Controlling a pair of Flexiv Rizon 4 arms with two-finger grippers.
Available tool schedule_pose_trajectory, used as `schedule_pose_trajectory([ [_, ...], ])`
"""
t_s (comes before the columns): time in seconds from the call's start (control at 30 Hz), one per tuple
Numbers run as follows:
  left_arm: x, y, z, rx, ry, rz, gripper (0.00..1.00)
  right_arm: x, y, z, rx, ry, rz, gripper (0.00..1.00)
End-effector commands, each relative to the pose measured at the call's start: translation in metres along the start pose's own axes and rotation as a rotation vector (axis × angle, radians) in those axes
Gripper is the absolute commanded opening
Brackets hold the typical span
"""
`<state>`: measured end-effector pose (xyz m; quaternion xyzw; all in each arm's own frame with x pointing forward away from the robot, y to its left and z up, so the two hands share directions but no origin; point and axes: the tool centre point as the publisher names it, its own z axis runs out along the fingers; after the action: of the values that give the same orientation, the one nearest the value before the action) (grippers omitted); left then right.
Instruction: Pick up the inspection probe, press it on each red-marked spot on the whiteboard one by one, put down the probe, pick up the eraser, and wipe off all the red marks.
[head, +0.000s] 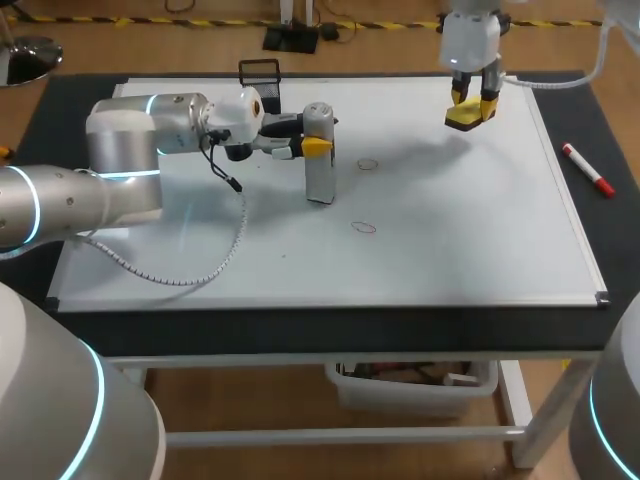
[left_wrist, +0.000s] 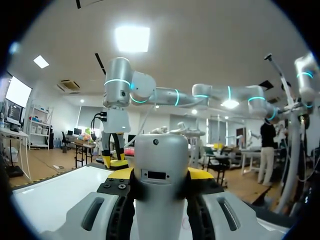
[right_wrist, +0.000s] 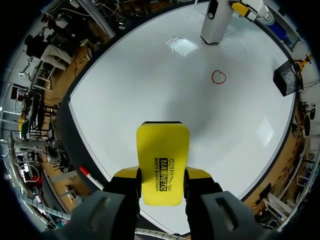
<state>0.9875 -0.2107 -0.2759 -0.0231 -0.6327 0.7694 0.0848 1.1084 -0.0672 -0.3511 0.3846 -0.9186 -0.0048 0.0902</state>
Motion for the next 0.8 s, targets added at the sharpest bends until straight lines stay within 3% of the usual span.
schedule_pose_trajectory([
  [0.03, 0.001, 0.000, 0.000, -0.002, 0.000, 0.000, 0.00, 0.001, 0.000, -0.002, 0.004, 0.002, -0.001, 0.00],
  [0.33, 0.002, -0.008, 0.001, -0.006, -0.005, 0.007, 0.00, 0.001, 0.000, -0.002, 0.004, 0.002, -0.001, 0.00],
  [0.8, -0.008, -0.054, -0.026, -0.027, -0.076, 0.053, 0.00, 0.001, 0.000, -0.002, 0.004, 0.002, -0.001, 0.00],
])
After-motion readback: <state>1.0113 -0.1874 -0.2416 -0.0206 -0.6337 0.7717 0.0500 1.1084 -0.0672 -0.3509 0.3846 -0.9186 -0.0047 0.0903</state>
